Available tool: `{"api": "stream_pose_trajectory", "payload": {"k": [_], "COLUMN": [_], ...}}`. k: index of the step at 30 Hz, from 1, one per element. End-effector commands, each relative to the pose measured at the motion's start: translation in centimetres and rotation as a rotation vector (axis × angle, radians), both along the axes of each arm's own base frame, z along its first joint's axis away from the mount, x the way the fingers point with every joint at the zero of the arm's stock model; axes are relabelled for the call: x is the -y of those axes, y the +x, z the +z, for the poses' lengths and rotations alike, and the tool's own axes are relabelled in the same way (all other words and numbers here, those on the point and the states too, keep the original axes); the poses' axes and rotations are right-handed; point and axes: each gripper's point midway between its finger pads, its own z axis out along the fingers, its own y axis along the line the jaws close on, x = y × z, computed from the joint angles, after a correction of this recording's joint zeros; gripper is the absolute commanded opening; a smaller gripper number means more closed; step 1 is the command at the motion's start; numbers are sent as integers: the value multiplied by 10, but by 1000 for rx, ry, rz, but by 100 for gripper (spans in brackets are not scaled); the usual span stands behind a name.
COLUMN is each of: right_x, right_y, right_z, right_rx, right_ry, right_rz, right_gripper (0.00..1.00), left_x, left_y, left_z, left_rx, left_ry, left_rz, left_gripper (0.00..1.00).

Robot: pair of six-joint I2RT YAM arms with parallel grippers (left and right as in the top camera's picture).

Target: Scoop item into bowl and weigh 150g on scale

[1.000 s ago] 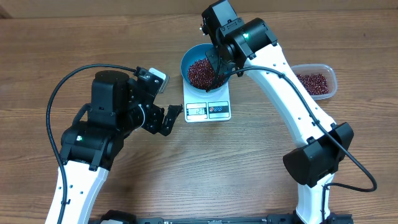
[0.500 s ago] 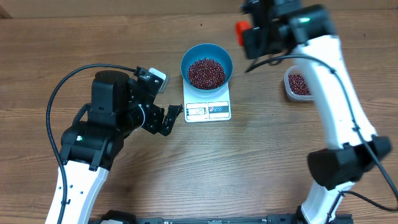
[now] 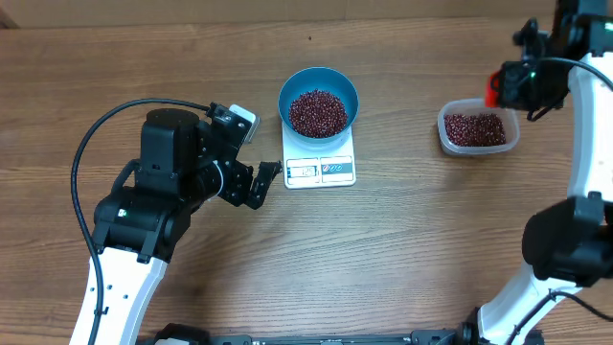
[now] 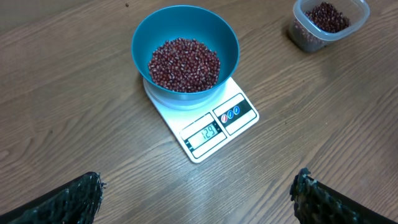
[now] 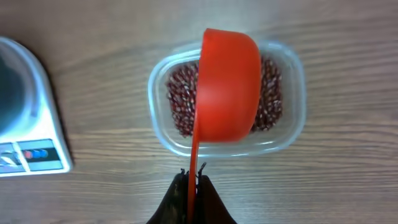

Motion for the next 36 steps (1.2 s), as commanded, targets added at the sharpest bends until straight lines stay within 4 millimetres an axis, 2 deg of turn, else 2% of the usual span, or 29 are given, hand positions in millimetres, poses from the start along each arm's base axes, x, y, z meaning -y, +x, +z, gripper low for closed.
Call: {"api": "stream_pose_trajectory", "payload": {"k": [1,3,18,21,25,32,36], "right_x": [4,3,-1,-15,-40,-40,-31], "right_y": [-3,-3,-8,-5,-1,-10,-11], "right_z": [-35,-53,-115,-116,-107,-107,-97], "right_rx": [-72,-98,-123,-103,-71,-104,-78], "right_ry": [15,22,48,128,279,307,423], "right_rz": [21,20,23,37,60,44,-8], "right_gripper": [4,4,4,4,4,4,4], "left_x": [2,2,2,2,2,2,2], "left_y": [0,0,0,0,0,0,0], "left_z": [10,10,10,10,10,10,10], "left_rx": [18,17,17,17,17,18,17], "left_ry": [-14,-14,-14,-14,-14,-14,-14], "left_rz": [8,8,8,8,8,8,8], "left_gripper": [100,100,100,99,100,100,100]}}
